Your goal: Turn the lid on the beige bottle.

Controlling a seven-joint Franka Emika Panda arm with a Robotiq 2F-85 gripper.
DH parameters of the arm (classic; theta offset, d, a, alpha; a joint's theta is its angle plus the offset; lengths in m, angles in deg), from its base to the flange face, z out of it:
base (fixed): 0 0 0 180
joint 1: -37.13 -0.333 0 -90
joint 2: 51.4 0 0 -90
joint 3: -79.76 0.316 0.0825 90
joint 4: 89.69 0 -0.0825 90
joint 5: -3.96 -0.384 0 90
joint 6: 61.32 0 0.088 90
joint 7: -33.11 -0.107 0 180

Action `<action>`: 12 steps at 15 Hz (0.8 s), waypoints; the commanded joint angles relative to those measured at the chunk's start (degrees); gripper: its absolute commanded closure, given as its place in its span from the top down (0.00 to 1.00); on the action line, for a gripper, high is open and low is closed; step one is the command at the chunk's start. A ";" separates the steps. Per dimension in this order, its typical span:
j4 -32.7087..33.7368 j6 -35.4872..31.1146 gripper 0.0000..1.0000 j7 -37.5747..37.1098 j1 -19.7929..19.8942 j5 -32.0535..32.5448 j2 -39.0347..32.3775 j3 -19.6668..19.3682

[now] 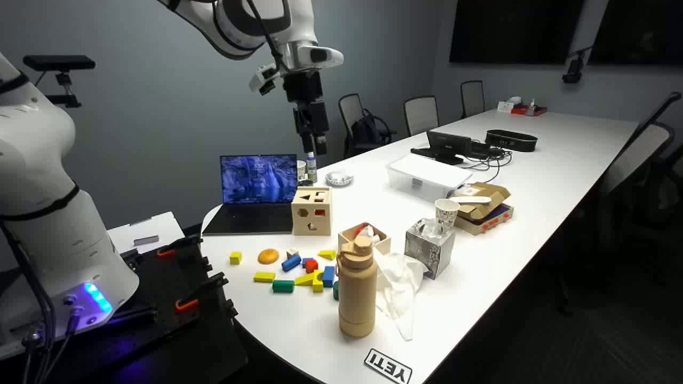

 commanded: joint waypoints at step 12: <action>10.12 -5.38 1.00 -1.04 0.97 -17.00 -17.09 -11.05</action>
